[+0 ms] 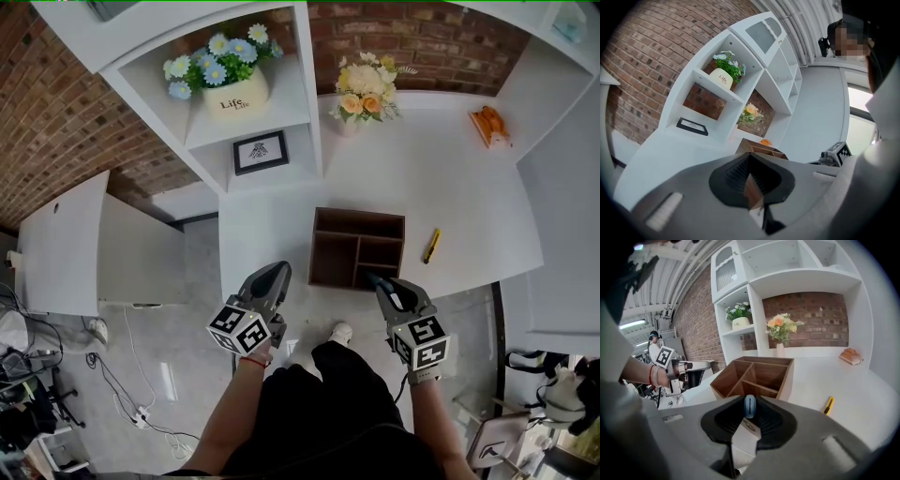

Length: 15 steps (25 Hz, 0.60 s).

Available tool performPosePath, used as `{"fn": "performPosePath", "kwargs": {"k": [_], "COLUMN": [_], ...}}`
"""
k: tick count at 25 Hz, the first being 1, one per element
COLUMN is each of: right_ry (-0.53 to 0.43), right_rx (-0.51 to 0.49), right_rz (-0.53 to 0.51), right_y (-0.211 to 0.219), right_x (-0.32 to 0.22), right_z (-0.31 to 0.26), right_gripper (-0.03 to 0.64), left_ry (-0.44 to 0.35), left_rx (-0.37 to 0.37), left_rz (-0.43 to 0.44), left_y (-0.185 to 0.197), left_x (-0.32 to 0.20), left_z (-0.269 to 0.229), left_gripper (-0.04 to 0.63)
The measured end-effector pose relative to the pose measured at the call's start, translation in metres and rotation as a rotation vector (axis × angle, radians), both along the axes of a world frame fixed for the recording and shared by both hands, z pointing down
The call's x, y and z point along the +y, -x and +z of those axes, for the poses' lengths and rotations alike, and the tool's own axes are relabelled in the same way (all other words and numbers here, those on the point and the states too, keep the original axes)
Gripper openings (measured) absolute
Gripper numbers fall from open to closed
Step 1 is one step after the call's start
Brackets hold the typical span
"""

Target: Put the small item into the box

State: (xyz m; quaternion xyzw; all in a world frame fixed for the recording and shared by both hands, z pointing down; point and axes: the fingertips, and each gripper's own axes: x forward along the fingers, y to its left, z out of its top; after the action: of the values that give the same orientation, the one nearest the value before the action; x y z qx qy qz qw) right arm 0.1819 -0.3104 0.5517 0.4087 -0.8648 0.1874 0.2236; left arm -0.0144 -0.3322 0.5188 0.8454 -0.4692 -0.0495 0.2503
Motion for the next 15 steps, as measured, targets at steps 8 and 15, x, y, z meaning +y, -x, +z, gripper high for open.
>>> {"fn": "performPosePath", "kwargs": {"k": [8, 15], "right_ry": [-0.034, -0.047], "right_rx": [0.044, 0.048], "right_rz": [-0.068, -0.079], "right_y": [0.003, -0.004], "right_x": [-0.001, 0.000], "right_z": [-0.002, -0.004], "right_gripper": [0.071, 0.072], "left_ry": [-0.012, -0.031], "left_rx": [0.002, 0.005], "left_rz": [-0.006, -0.002], "left_y": [-0.008, -0.015], "left_x": [-0.009, -0.015], "left_z": [-0.002, -0.006], "left_gripper": [0.002, 0.002]}}
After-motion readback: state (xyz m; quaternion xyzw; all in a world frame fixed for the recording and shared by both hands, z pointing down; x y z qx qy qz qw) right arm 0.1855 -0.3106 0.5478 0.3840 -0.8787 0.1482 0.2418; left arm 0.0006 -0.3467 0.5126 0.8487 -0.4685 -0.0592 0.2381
